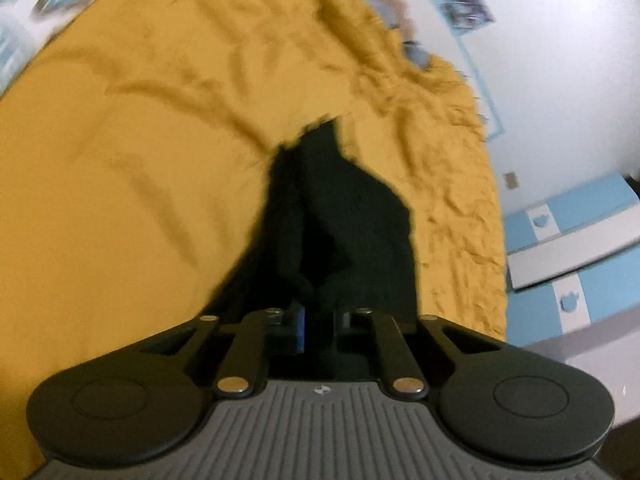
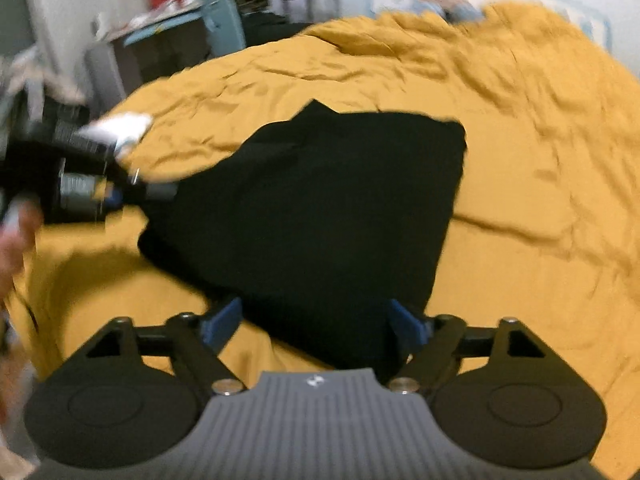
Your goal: Fold small clothes
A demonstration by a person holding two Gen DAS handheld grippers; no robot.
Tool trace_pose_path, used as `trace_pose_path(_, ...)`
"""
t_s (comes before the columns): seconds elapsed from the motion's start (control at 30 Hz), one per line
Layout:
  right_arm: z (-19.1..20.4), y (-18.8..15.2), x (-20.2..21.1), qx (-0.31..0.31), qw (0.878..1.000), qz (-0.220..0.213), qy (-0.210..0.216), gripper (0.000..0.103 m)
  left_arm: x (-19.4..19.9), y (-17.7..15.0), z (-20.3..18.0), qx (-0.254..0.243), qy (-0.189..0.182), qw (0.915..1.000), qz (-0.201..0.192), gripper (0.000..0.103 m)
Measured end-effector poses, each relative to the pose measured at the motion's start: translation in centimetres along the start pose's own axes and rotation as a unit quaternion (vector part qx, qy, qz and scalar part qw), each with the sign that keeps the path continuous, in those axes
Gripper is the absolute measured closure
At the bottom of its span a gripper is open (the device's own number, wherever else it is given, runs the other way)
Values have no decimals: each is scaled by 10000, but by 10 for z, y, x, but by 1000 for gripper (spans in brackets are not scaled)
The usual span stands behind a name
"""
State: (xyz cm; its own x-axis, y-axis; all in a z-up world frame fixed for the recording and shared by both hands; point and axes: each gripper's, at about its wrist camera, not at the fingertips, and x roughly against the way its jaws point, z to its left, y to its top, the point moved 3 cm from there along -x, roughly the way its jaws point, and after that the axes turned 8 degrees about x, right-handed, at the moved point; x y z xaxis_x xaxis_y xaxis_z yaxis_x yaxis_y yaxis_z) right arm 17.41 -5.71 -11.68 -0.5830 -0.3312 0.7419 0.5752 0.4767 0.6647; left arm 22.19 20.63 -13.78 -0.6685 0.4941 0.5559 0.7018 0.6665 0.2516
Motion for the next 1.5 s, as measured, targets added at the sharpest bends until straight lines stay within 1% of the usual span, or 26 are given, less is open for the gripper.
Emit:
trace_pose_path(0.03,4,-1,-1,143,9999,-24,-89,24,5,-1,-10,-206,-16,9998,-82,92)
trace_pose_path(0.07,5,0,-3,225,9996,-30,-195,24,10,-2,-20,-418,44,9990,-172,92)
trace_pose_path(0.13,4,0,-10,172,9992,-15,-351,25,17,-4,-35,-737,172,9965,-342,92)
trace_pose_path(0.17,2,-2,-14,119,9991,38,-410,31,18,-5,-39,-819,174,9958,-364,93)
trace_pose_path(0.2,-2,-5,-17,80,9982,126,-579,42,18,-4,-39,-830,207,9956,-371,93)
trace_pose_path(0.23,-6,-8,-18,78,9970,200,-744,47,18,-3,-37,-813,261,9956,-374,93)
trace_pose_path(0.27,-12,-13,-18,82,9956,296,-891,53,17,-2,-33,-787,340,9957,-363,93)
trace_pose_path(0.33,-26,-27,-18,-81,9941,443,-991,68,15,0,-23,-774,567,9951,-257,93)
trace_pose_path(0.37,-34,-33,-16,-230,9941,472,-947,79,13,0,-20,-785,658,9945,-196,93)
trace_pose_path(0.43,-46,-45,-8,-598,9953,380,-665,93,9,-2,-13,-754,759,9942,-99,93)
trace_pose_path(0.47,-47,-46,-3,-695,9956,311,-551,103,10,-3,-11,-769,783,9939,-87,93)
trace_pose_path(0.5,-45,-45,3,-699,9962,206,-476,103,12,-4,-12,-826,787,9934,-107,93)
trace_pose_path(0.53,-41,-42,8,-646,9966,125,-500,103,13,-5,-14,-922,837,9921,-154,93)
trace_pose_path(0.6,-38,-38,13,-587,9972,41,-451,103,15,-7,-17,-1107,1001,9886,-177,93)
trace_pose_path(0.67,-36,-41,7,-599,9973,194,-371,103,7,-10,-13,-1239,1343,9832,-19,93)
trace_pose_path(0.73,-38,-54,-11,-780,9953,542,-209,103,-9,-16,0,-1316,1673,9770,153,92)
trace_pose_path(0.8,-39,-69,-28,-926,9932,695,-136,103,-24,-26,16,-1314,1877,9730,292,92)
trace_pose_path(0.87,-38,-74,-32,-937,9931,699,-134,103,-30,-35,21,-1470,1959,9693,196,92)
trace_pose_path(0.93,-38,-72,-31,-871,9936,703,-134,103,-29,-38,22,-1502,2008,9680,139,91)
trace_pose_path(1.03,-42,-73,-30,-1019,9923,708,-30,103,-25,-38,17,-1470,2113,9661,183,87)
trace_pose_path(1.2,-45,-73,-22,-1228,9900,684,134,103,-20,-39,12,-1475,2279,9621,256,85)
trace_pose_path(1.33,-49,-74,-18,-1340,9879,733,259,103,-14,-40,12,-1377,2297,9628,369,84)
trace_pose_path(1.43,-52,-77,-15,-1405,9858,839,365,103,-8,-39,16,-1261,2398,9618,390,80)
trace_pose_path(1.5,-55,-79,-11,-1458,9843,911,398,103,-2,-37,17,-1159,2368,9638,389,80)
